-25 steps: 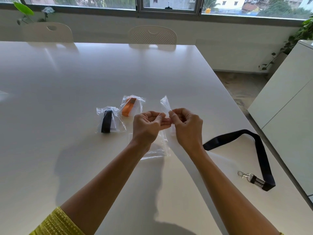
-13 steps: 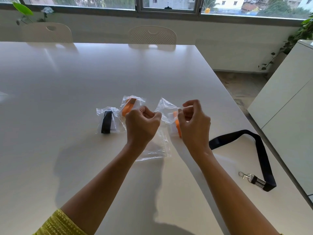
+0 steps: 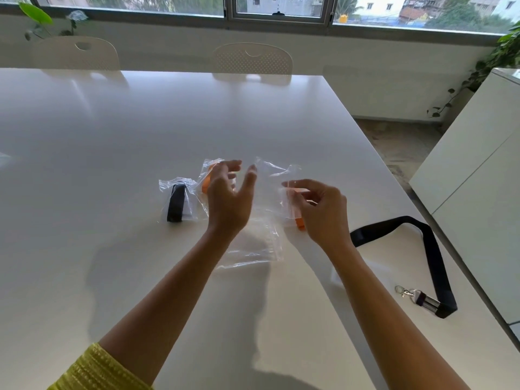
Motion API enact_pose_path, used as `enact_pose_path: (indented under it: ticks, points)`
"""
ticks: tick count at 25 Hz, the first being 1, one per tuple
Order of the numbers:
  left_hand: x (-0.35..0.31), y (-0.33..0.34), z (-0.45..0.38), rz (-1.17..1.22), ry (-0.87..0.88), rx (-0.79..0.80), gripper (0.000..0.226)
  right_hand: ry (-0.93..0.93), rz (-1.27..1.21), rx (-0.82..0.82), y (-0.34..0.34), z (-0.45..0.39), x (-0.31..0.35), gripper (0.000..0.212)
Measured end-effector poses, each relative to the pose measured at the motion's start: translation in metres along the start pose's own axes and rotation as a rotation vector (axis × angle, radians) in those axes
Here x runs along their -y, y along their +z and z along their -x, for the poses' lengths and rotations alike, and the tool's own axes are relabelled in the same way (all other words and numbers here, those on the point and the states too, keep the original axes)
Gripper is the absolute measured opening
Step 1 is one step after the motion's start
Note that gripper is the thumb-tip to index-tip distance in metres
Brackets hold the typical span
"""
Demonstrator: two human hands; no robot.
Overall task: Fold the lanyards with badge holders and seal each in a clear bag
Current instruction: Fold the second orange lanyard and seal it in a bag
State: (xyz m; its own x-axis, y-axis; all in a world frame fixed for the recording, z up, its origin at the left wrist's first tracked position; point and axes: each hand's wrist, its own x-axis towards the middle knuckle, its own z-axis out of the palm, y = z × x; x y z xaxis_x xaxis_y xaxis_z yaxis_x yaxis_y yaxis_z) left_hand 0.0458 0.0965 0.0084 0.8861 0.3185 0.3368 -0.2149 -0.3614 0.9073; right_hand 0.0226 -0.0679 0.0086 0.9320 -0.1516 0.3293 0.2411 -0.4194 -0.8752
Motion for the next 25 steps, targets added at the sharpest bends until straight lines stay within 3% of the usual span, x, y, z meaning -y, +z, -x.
enact_pose_path:
  ticks: [2,4,6,10,15,17,19,22,25]
  points:
    - [0.009,-0.003,-0.016,0.070,-0.271,0.154,0.043,0.092,-0.139,0.057,-0.005,-0.001,-0.002,0.020]
    - [0.009,-0.009,-0.024,0.278,-0.411,0.308,0.045,0.146,-0.248,0.119,-0.006,-0.003,-0.004,0.024]
    - [0.007,-0.013,-0.027,0.385,-0.382,0.346,0.035,0.146,-0.273,0.173,-0.004,-0.005,-0.006,0.027]
    - [0.002,-0.016,-0.028,0.369,-0.304,0.244,0.019,0.006,-0.166,0.277,-0.008,-0.006,-0.006,0.035]
    - [0.009,-0.017,-0.025,0.353,-0.310,0.148,0.014,-0.157,-0.017,0.372,-0.015,-0.006,-0.003,0.071]
    - [0.013,-0.020,-0.025,0.212,-0.155,0.134,0.007,-0.199,0.051,0.351,-0.018,-0.008,-0.005,0.077]
    - [0.019,-0.028,-0.027,0.010,0.174,0.225,0.048,-0.227,0.097,0.325,-0.018,-0.009,-0.010,0.080]
    - [0.016,-0.027,-0.024,-0.358,0.624,0.516,0.109,-0.258,0.173,0.318,-0.014,-0.009,-0.015,0.079]
    - [0.008,-0.010,-0.014,-0.502,0.763,0.599,0.115,-0.308,0.236,0.279,-0.005,-0.007,-0.014,0.067]
